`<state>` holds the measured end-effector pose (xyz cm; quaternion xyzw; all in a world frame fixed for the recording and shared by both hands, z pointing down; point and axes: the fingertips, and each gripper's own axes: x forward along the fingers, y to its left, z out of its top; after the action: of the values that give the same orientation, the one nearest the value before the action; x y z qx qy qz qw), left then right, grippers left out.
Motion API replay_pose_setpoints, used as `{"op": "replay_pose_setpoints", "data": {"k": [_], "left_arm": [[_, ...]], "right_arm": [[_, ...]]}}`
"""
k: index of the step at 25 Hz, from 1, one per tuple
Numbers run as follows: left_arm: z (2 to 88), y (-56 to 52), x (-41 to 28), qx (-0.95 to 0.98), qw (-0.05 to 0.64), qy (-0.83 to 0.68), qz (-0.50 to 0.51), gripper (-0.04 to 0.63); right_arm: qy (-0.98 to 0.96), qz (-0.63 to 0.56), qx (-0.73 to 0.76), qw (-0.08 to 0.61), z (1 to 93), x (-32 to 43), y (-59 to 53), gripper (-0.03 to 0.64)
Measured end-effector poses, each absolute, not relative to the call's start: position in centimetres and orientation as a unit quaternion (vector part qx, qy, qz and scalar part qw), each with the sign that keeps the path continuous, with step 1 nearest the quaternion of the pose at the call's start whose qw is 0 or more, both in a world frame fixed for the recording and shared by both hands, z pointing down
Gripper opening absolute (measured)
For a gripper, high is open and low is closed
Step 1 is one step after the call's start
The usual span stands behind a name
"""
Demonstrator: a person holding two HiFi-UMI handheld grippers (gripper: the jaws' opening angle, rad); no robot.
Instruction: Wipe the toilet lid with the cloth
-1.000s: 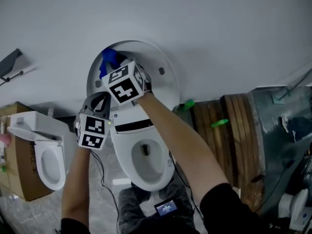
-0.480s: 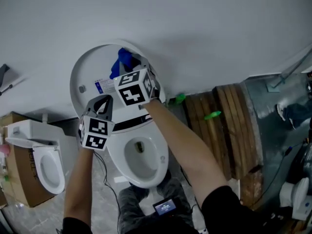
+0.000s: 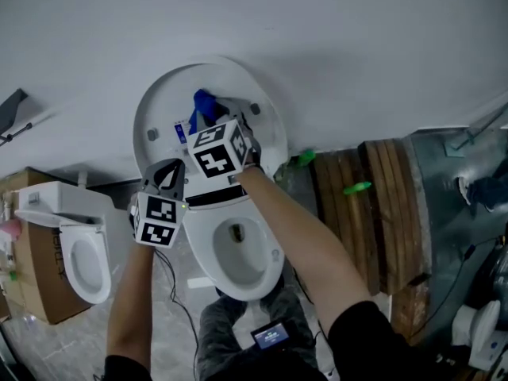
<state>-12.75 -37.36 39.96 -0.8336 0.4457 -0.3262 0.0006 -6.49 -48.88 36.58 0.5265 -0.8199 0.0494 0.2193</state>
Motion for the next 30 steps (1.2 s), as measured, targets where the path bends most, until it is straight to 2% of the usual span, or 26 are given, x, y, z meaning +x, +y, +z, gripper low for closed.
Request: {"op": "replay_pose_setpoints", "data": {"k": [8,16,22,30], "left_arm": [[41.2,-36.4,-17.8,-0.824,-0.016,0.459,-0.331,0.012],[42.9,-35.9,-18.8,-0.826,-0.028,0.454,-0.334,0.012],[44.3,-35.5,-17.3,-0.829,-0.035,0.441,-0.342,0.012],[44.5,-36.1,-13.1,-0.835,-0.03,0.426,-0.346,0.012]], "right_arm": [[-0.847,0.043,0.474,0.238,38.1,-14.6,-47.6,0.091],[-0.861,0.021,0.43,0.271,40.6,-17.5,-46.3,0.091],[-0.854,0.048,0.431,0.287,43.2,-14.7,-46.0,0.091],[-0.828,0.06,0.491,0.265,42.4,-6.5,-47.4,0.091]]}}
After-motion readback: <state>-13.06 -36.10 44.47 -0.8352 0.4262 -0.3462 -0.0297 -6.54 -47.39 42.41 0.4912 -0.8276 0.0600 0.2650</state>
